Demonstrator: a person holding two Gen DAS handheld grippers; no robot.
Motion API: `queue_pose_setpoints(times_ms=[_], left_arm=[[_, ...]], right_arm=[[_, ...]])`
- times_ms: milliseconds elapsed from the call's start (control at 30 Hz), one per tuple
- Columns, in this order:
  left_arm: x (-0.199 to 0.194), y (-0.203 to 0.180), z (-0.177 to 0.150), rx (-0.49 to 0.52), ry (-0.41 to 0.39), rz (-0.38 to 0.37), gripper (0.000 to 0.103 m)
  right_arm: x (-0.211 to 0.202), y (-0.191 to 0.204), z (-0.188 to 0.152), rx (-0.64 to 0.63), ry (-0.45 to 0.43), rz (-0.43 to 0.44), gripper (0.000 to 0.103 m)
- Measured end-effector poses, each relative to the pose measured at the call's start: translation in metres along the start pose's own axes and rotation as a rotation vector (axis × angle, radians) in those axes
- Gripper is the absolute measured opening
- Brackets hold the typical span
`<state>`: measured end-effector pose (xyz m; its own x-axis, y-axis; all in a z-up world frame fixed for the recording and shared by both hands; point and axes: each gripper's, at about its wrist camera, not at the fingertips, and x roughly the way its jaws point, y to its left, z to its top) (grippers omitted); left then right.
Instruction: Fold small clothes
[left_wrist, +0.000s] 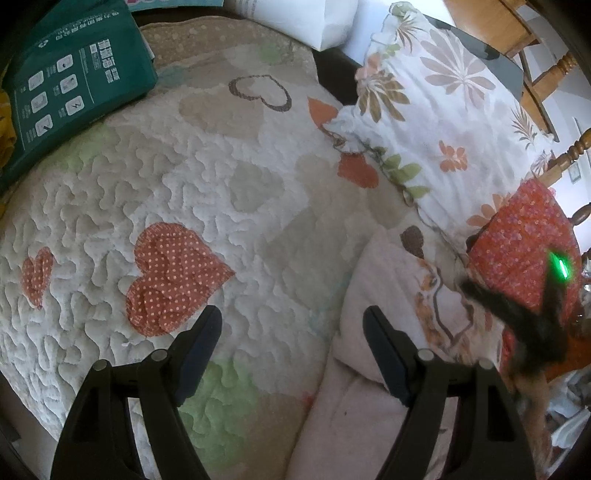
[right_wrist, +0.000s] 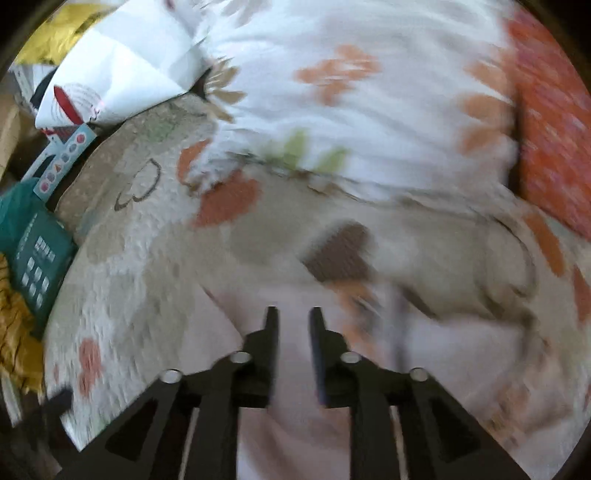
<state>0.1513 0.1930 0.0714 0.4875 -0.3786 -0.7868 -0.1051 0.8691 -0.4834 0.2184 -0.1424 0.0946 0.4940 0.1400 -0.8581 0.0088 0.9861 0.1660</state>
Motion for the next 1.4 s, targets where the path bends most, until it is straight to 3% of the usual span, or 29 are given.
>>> queue_pose_setpoints(times_ms=[133, 233, 367, 500, 533, 567, 667, 767, 833, 867, 933, 967, 1167, 1400], left_arm=[[-0.001, -0.004, -0.005, 0.017, 0.004, 0.002, 0.078], [0.0, -0.01, -0.009, 0.028, 0.003, 0.008, 0.079], [0.007, -0.022, -0.015, 0.052, 0.011, 0.017, 0.079], [0.012, -0.034, -0.021, 0.077, 0.023, 0.012, 0.079], [0.014, -0.038, -0.023, 0.086, 0.026, 0.012, 0.079], [0.015, -0.04, -0.024, 0.091, 0.028, 0.013, 0.079], [0.021, -0.046, -0.026, 0.103, 0.04, 0.013, 0.079], [0.023, -0.046, -0.025, 0.103, 0.047, 0.012, 0.079], [0.023, -0.045, -0.024, 0.101, 0.048, 0.02, 0.079], [0.024, -0.044, -0.024, 0.098, 0.051, 0.021, 0.079], [0.025, -0.041, -0.024, 0.089, 0.062, 0.023, 0.079], [0.025, -0.039, -0.025, 0.086, 0.066, 0.021, 0.079], [0.022, -0.036, -0.025, 0.088, 0.061, 0.025, 0.079], [0.025, -0.036, -0.028, 0.098, 0.074, 0.03, 0.079]], right_arm=[[-0.058, -0.072, -0.063, 0.098, -0.003, -0.019, 0.041], [-0.079, -0.107, -0.11, 0.151, 0.016, -0.047, 0.043], [-0.083, -0.129, -0.152, 0.21, 0.023, -0.013, 0.051], [-0.063, -0.123, -0.17, 0.226, 0.023, 0.024, 0.051], [-0.058, -0.118, -0.172, 0.23, 0.032, 0.053, 0.044], [-0.053, -0.113, -0.172, 0.228, 0.057, 0.092, 0.014], [-0.068, -0.094, -0.163, 0.153, 0.021, 0.008, 0.011], [-0.113, -0.079, -0.146, 0.087, -0.109, -0.056, 0.011], [-0.138, -0.071, -0.139, 0.026, -0.199, -0.183, 0.012], [-0.144, -0.069, -0.137, 0.0, -0.234, -0.271, 0.015], [-0.137, -0.075, -0.135, -0.013, -0.214, -0.39, 0.04], [-0.131, -0.08, -0.135, -0.001, -0.183, -0.408, 0.055], [-0.124, -0.112, -0.157, 0.163, -0.147, -0.311, 0.055], [-0.139, -0.168, -0.19, 0.321, -0.151, -0.33, 0.055]])
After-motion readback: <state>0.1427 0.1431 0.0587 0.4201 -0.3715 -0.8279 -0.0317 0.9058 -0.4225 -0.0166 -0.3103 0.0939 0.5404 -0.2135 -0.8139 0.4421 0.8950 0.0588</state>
